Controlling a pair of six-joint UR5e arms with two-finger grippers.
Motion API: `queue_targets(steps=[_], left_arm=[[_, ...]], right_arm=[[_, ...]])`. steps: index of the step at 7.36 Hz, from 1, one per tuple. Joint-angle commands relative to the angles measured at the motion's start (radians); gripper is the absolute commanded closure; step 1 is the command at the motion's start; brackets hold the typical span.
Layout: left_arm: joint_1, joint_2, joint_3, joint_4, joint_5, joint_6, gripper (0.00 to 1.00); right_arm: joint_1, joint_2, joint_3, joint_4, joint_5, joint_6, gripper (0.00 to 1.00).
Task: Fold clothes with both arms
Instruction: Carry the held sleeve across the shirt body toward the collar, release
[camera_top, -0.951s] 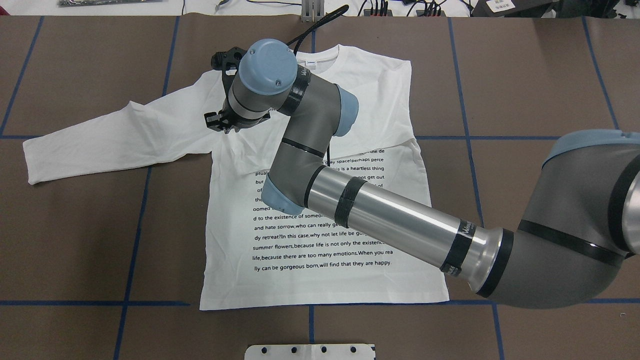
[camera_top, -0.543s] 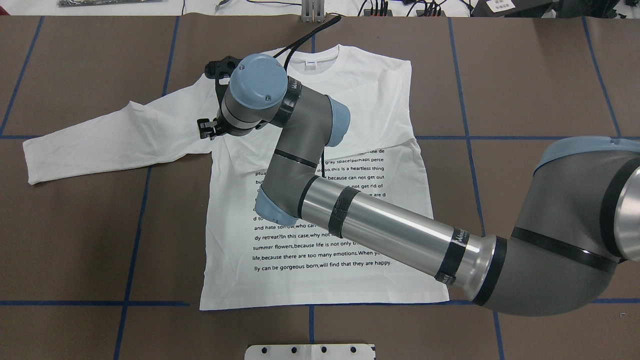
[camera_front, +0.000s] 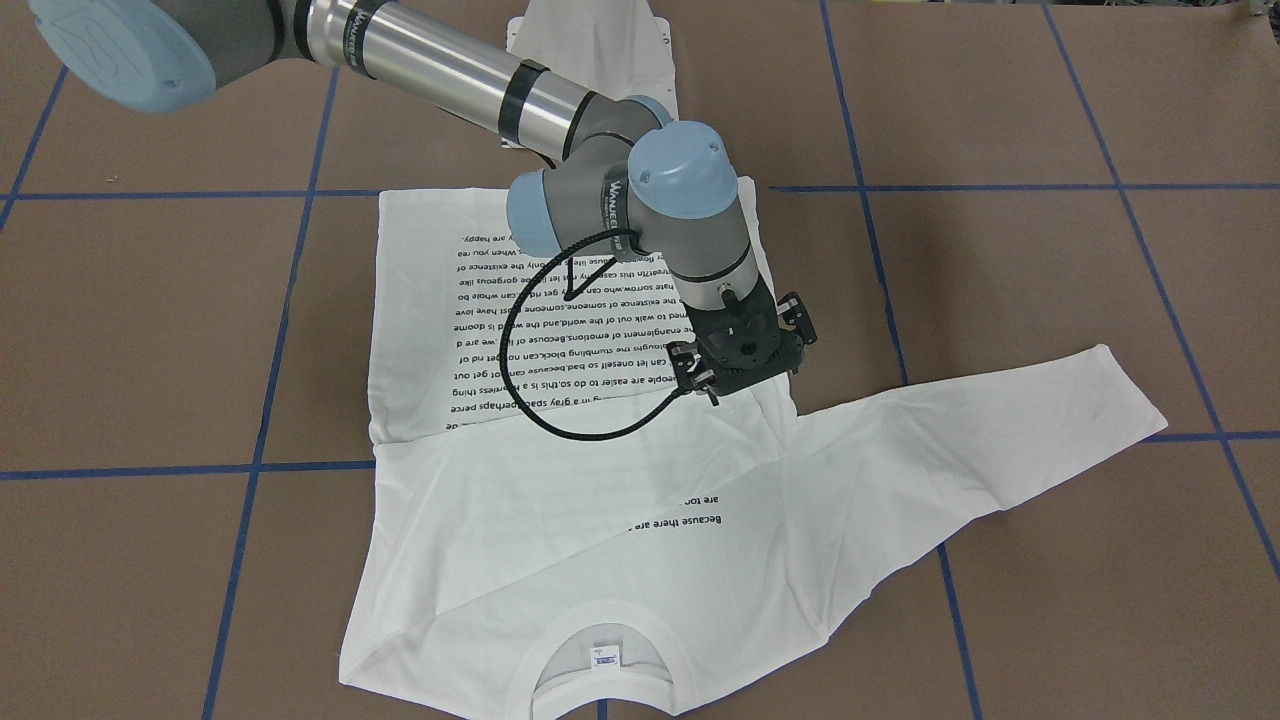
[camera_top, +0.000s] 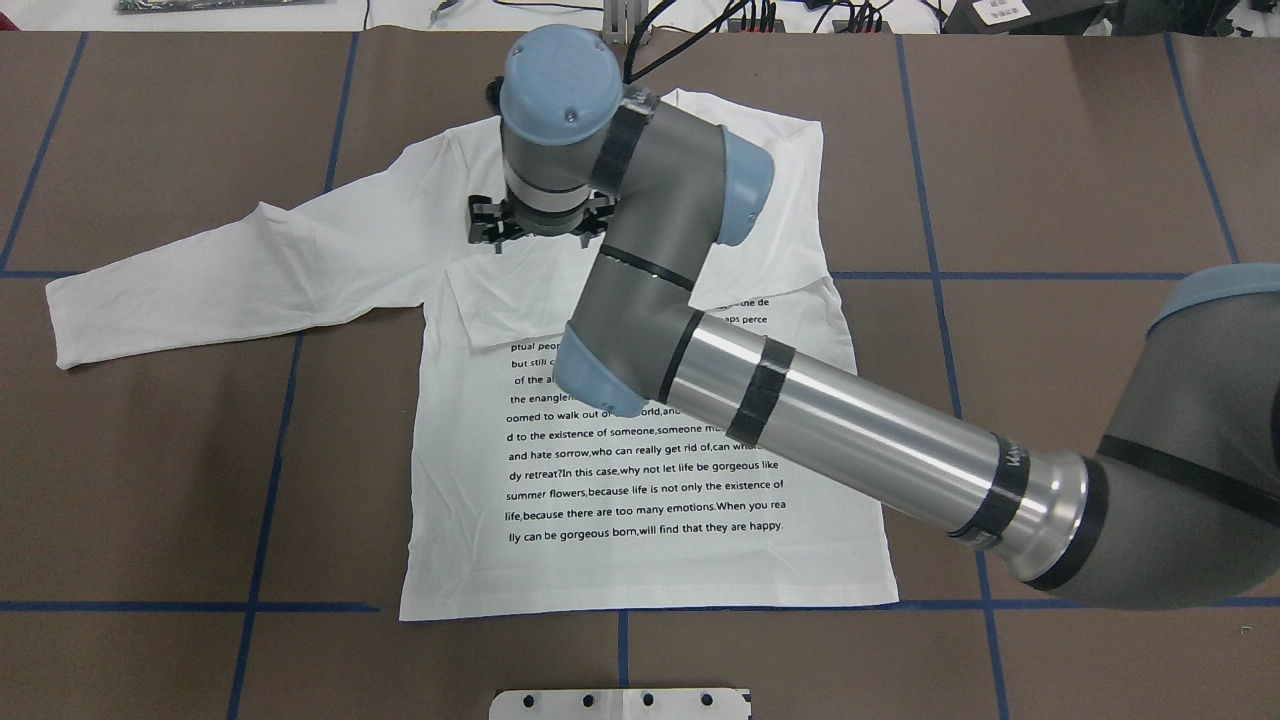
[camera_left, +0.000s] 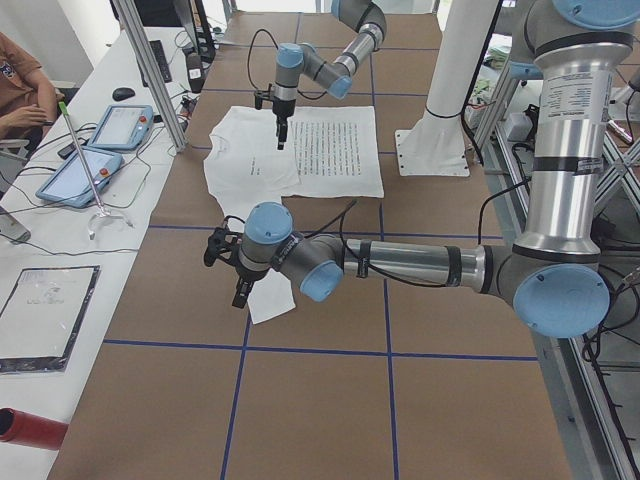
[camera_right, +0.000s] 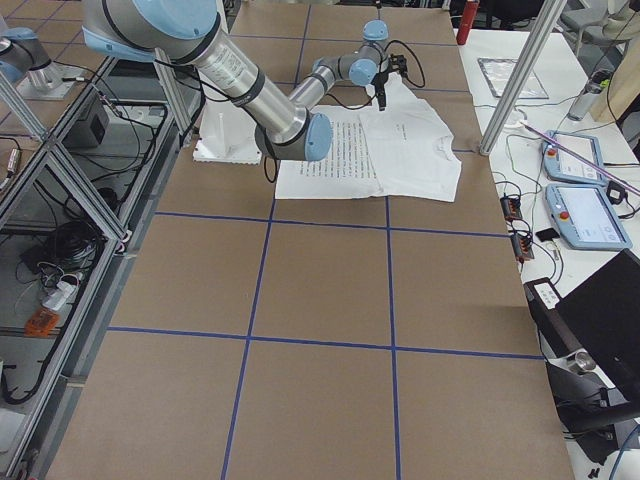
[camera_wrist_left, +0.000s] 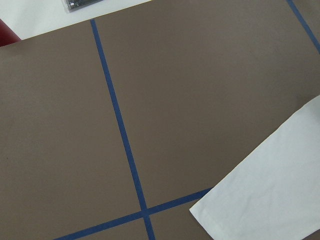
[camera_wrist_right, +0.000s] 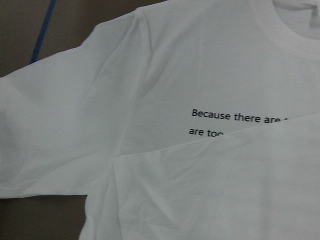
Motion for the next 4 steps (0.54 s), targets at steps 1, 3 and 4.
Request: queue_targets(steps=[1,3,4], left_arm=[[0.174,0.050,0.000,-0.182,0.135,-0.345,0.00],[0.250,0.065,0.023,-0.193,0.285,-0.360,0.00],[0.270,0.062,0.049,-0.196,0.345,-0.357,0.01]], right_arm=[[0.128,-0.227,0.213,-0.143,0.086,-0.185,0.01],[0.265,-0.406,0.352,-0.211,0.198,-0.375,0.00],[0.325,-0.485,0.392,-0.213,0.230,-0.484,0.00]])
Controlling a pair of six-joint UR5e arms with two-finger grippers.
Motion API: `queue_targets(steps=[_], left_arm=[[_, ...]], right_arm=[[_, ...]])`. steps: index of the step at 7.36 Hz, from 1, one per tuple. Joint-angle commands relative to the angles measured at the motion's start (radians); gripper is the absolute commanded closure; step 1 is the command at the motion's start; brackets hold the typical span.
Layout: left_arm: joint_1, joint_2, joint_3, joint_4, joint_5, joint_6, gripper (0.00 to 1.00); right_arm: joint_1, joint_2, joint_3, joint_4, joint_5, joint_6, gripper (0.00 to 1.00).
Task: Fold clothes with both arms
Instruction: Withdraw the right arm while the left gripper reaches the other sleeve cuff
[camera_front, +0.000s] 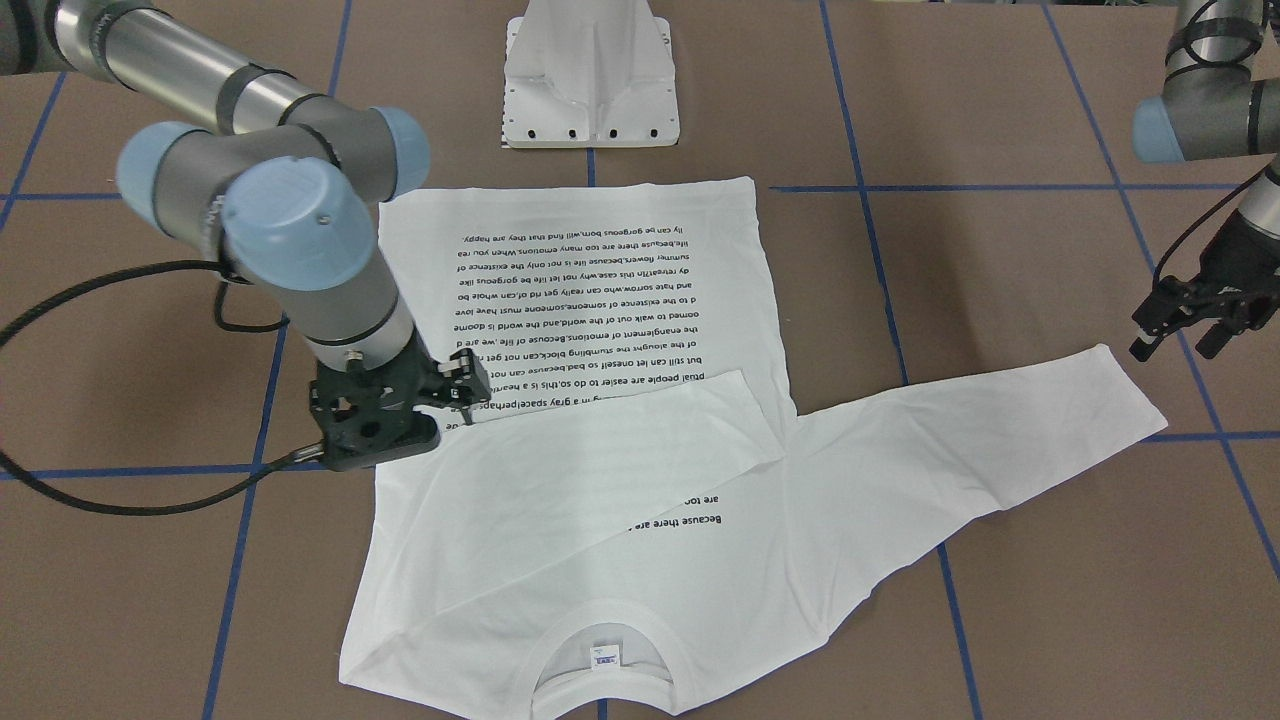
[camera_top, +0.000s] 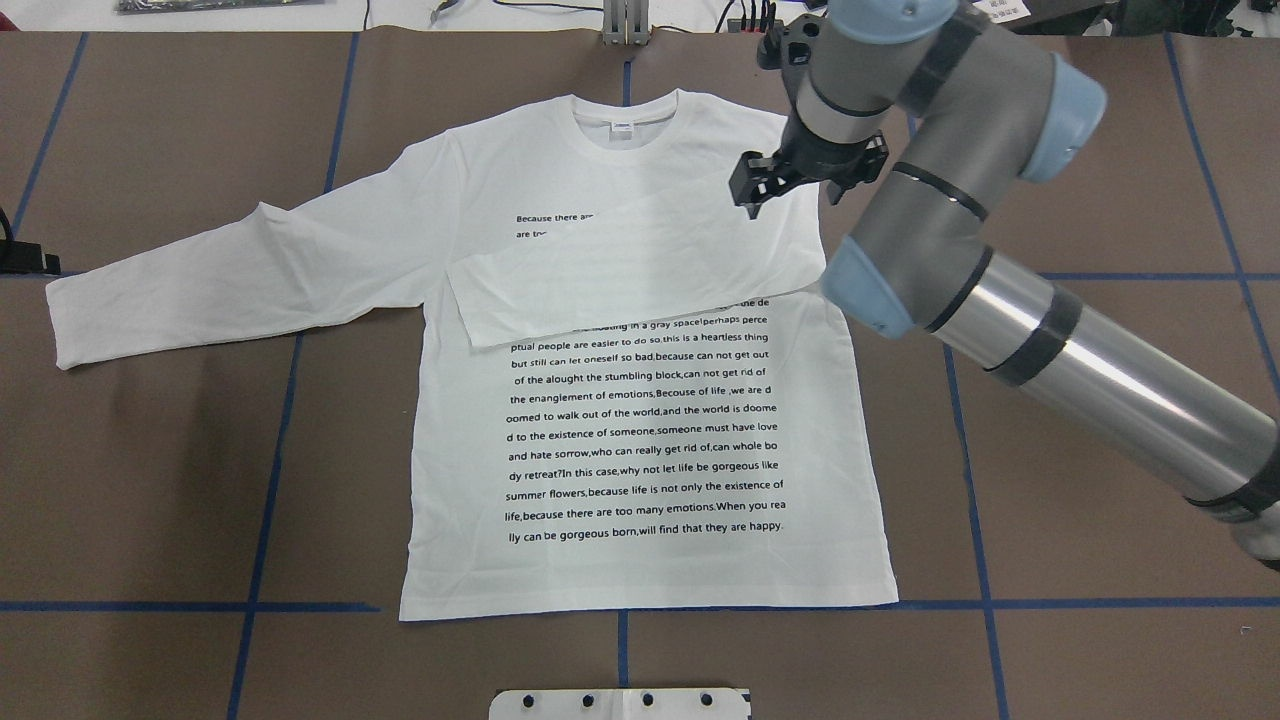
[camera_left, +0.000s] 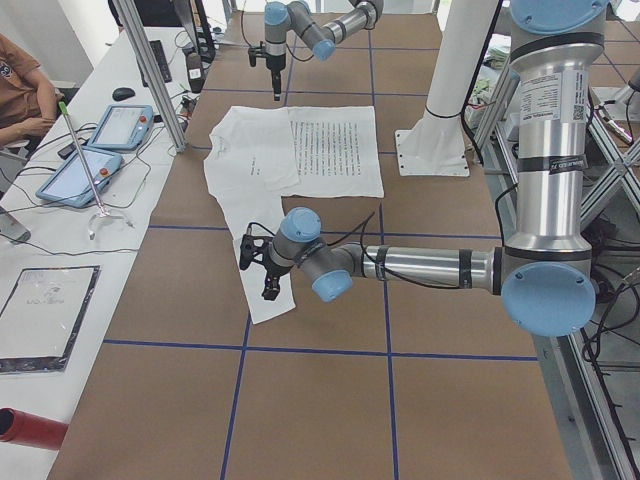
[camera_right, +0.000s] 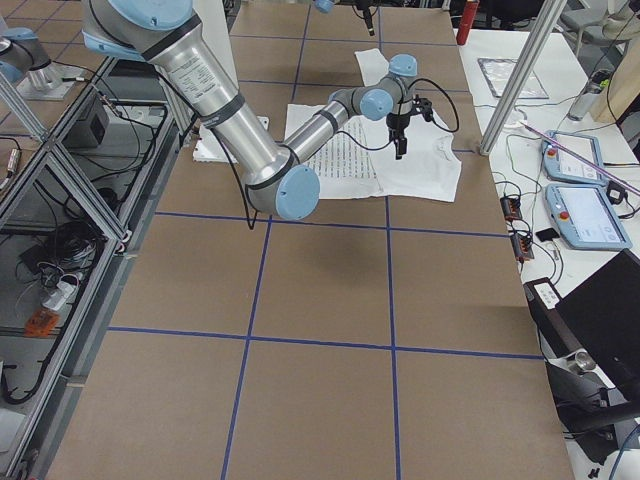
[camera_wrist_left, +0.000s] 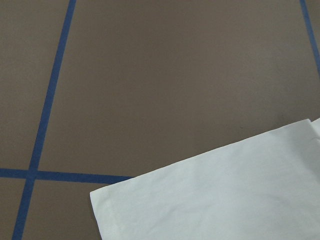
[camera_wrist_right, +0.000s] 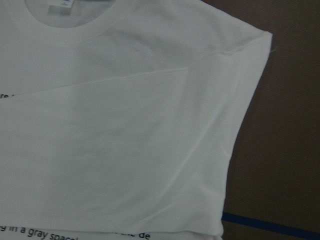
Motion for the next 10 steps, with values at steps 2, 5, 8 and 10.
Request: queue_targets(steps=[2,5,8,10], left_arm=[[0.048,-0.048,0.123,-0.012,0.091,0.000,0.01],[0.086,-0.073,0.180,-0.017,0.123,0.000,0.01],[0.091,-0.067,0.189,-0.013,0.123,-0.002,0.06],[0.104,-0.065,0.191,-0.010,0.123,-0.005,0.10]], right_arm=[[0.150,-0.187,0.091,-0.016,0.102,-0.190,0.00],[0.164,-0.218,0.107,-0.018,0.106,-0.198,0.00],[0.162,-0.218,0.114,-0.018,0.106,-0.198,0.00],[0.161,-0.218,0.114,-0.018,0.106,-0.198,0.00]])
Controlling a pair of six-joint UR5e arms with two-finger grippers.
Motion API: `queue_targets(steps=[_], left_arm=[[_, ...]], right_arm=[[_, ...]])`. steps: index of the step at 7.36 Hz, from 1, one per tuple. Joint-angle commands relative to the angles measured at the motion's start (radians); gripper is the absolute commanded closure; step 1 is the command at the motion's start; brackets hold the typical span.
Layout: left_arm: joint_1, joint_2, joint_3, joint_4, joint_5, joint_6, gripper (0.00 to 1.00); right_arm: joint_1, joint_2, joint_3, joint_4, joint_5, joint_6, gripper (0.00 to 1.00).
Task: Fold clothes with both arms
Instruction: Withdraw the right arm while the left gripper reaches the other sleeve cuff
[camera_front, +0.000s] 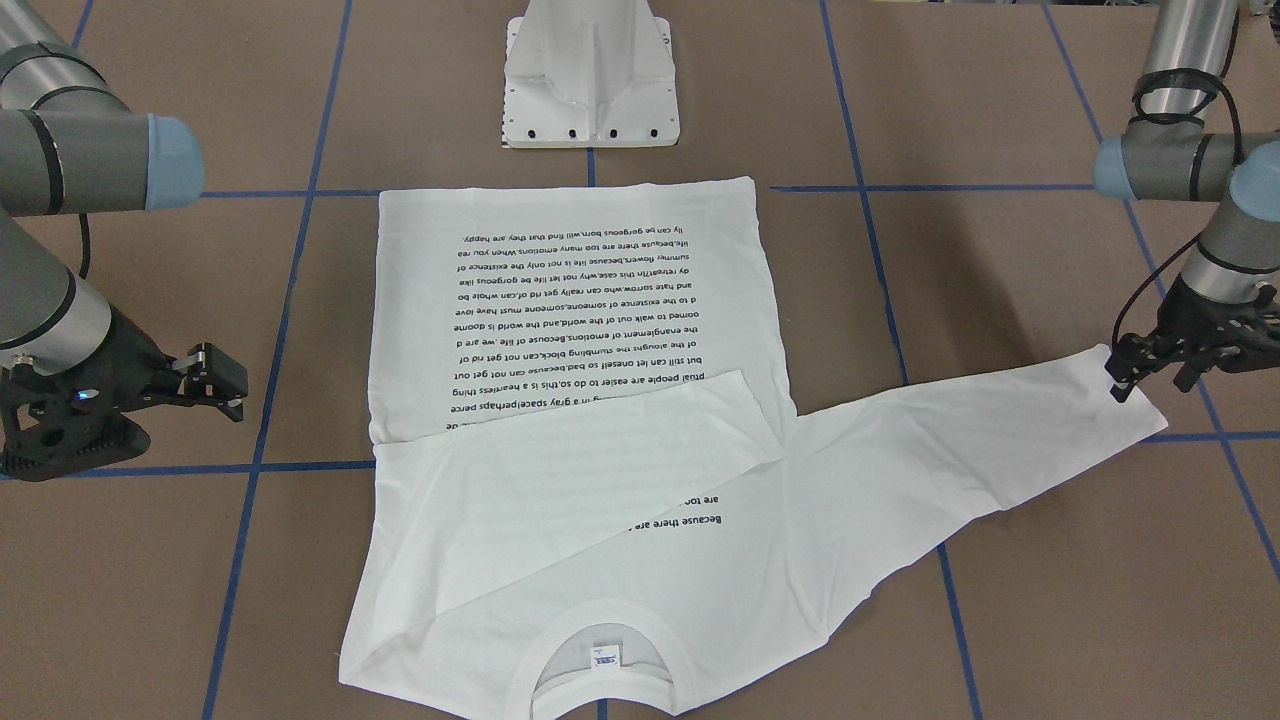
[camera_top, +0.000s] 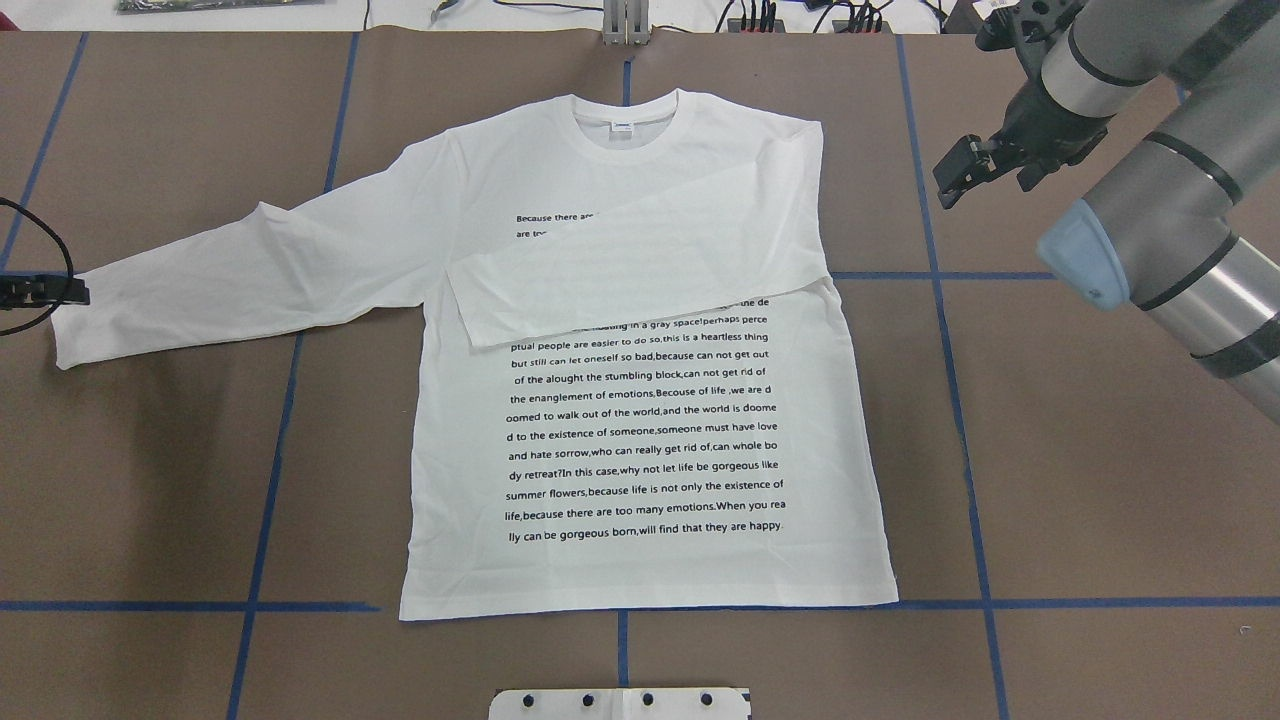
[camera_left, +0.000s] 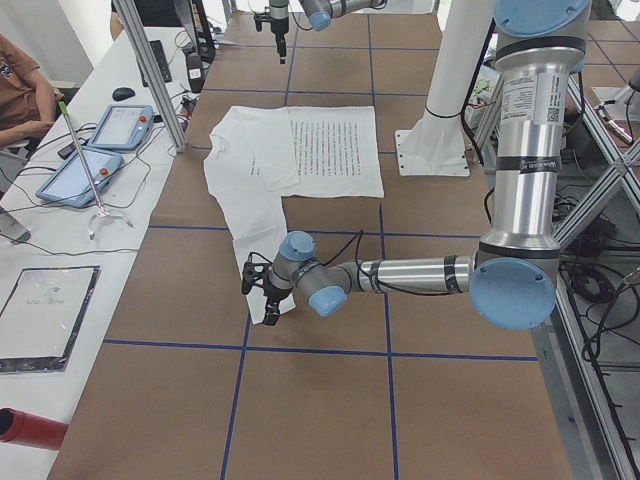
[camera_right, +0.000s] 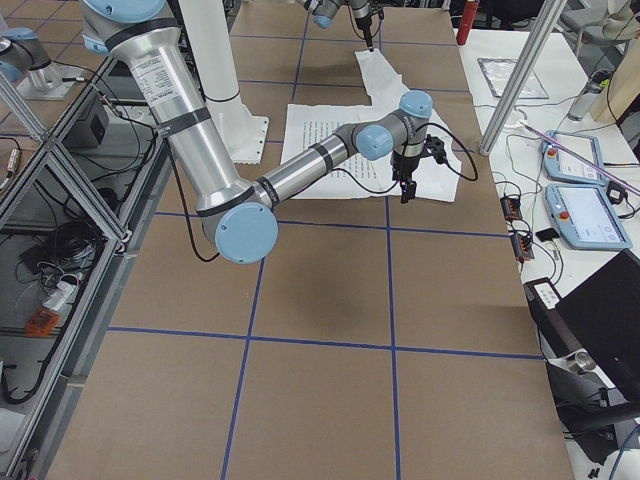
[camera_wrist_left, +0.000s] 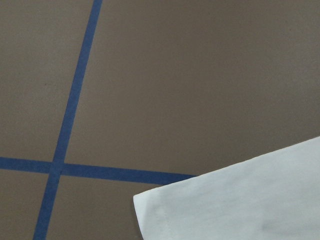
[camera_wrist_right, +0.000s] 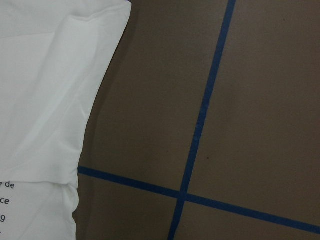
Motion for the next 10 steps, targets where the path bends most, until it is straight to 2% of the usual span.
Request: queue_targets(steps=[1,3,5,8,10], left_arm=[[0.017,0.001,0.008,0.003,0.000,-0.002,0.10],[0.017,0.005,0.008,0.008,-0.003,-0.002,0.15],[0.017,0.007,0.011,0.008,0.000,-0.010,0.29],[0.017,0.009,0.019,0.008,0.002,-0.010,0.31],[0.017,0.007,0.020,0.009,0.000,-0.011,0.41]], right_arm=[[-0.001,0.000,0.000,0.000,0.000,0.000,0.00],[-0.001,0.000,0.000,0.000,0.000,0.000,0.00],[0.000,0.002,0.003,0.000,0.000,0.000,0.00],[-0.001,0.003,0.008,0.000,0.000,0.005,0.00],[0.000,0.000,0.008,0.000,0.000,0.005,0.00]])
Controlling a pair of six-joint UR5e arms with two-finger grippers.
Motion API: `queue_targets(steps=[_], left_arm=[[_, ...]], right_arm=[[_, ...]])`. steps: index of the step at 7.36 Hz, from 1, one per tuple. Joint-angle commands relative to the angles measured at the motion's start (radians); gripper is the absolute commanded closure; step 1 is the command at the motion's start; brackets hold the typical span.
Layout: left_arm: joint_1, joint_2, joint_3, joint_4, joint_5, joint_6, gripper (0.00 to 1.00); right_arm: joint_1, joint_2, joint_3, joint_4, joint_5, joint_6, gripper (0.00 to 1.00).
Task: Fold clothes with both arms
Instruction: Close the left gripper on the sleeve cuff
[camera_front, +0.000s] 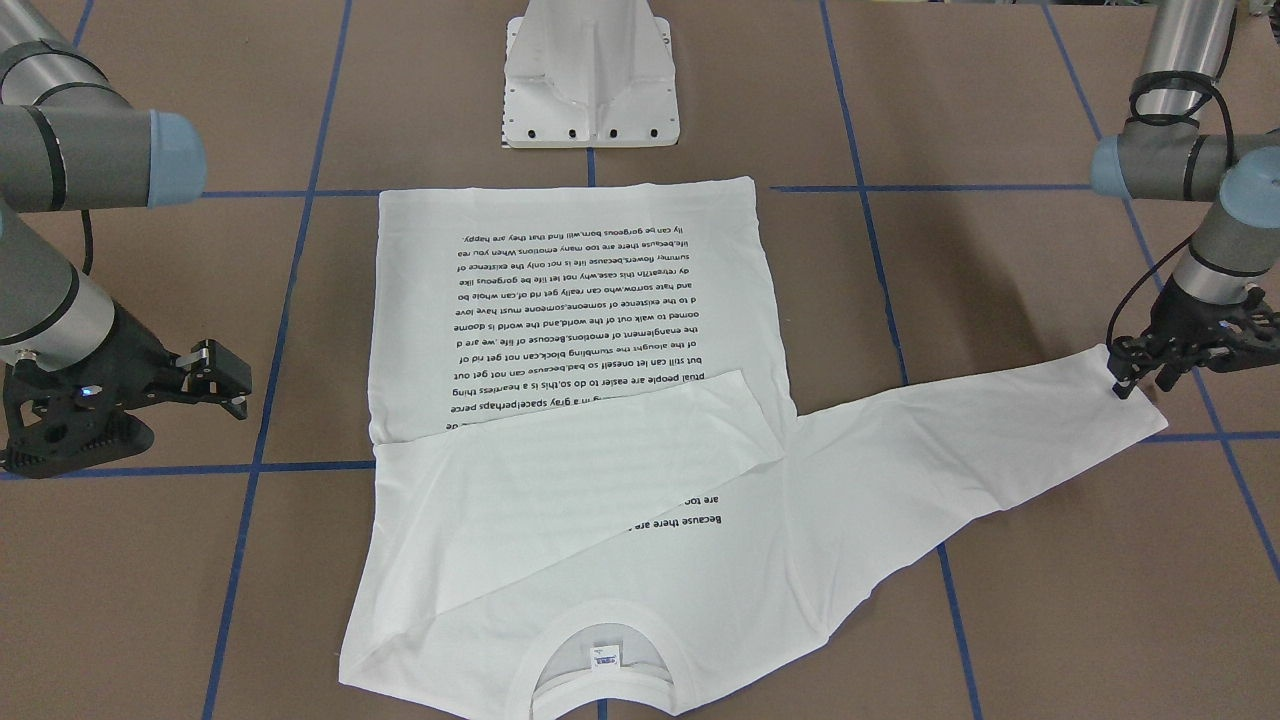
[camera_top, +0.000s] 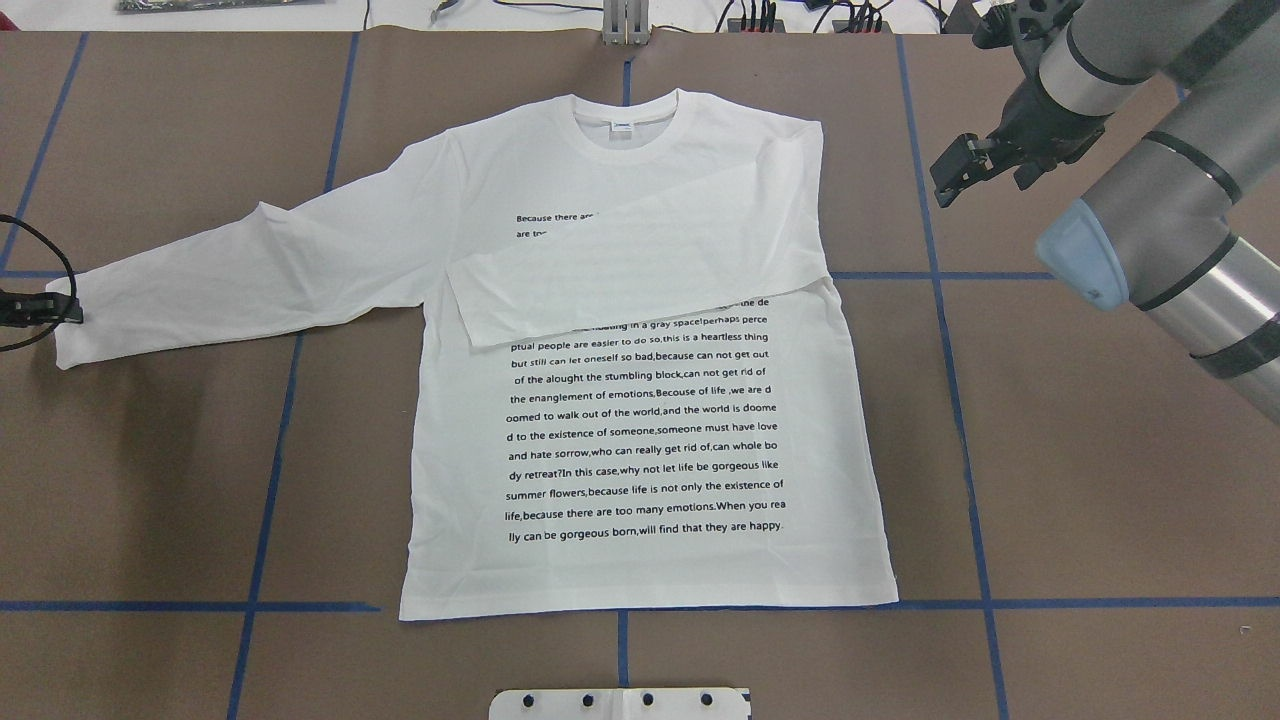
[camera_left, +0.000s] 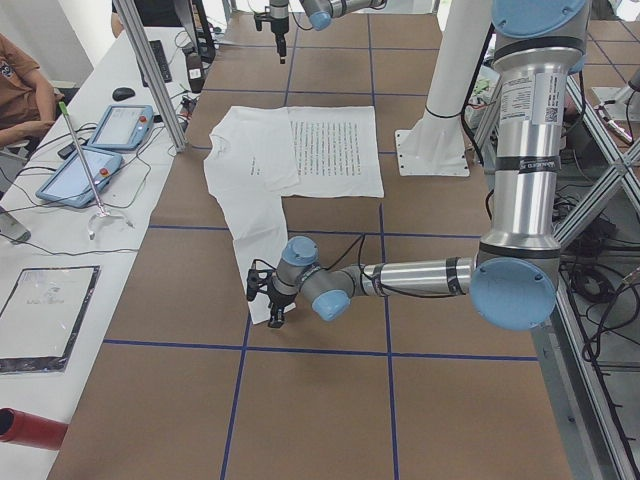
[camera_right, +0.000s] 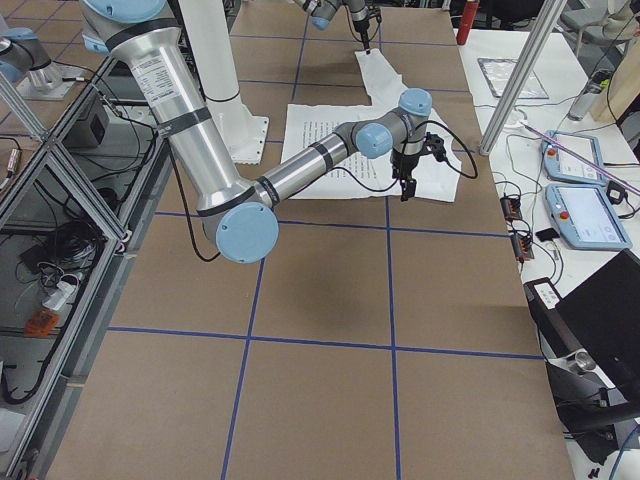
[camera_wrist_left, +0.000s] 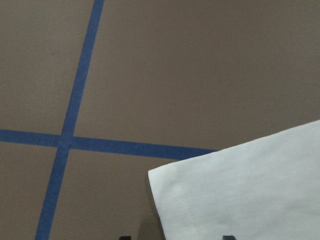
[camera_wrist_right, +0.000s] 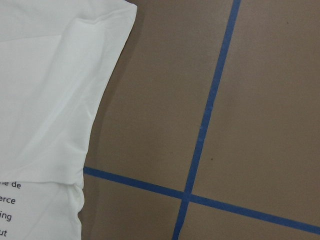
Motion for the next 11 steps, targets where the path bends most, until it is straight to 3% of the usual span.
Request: queue_targets(steps=[1,3,8,11], left_arm=[[0.000,-0.001,-0.001,0.001,-0.001,-0.001,0.47],[0.000,-0.001,0.001,0.001,-0.001,-0.001,0.57],[0.000,-0.001,-0.013,-0.001,-0.004,0.000,1.00],[-0.002,0.001,-0.136,0.097,-0.022,0.003,1.00]], right_arm=[[0.000,-0.002,0.000,0.000,0.000,-0.001,0.00],[0.001,-0.002,0.000,0.000,0.000,0.000,0.00],[0.001,-0.006,-0.003,0.000,0.000,-0.004,0.00],[0.004,-0.015,-0.001,0.000,0.000,-0.004,0.00]])
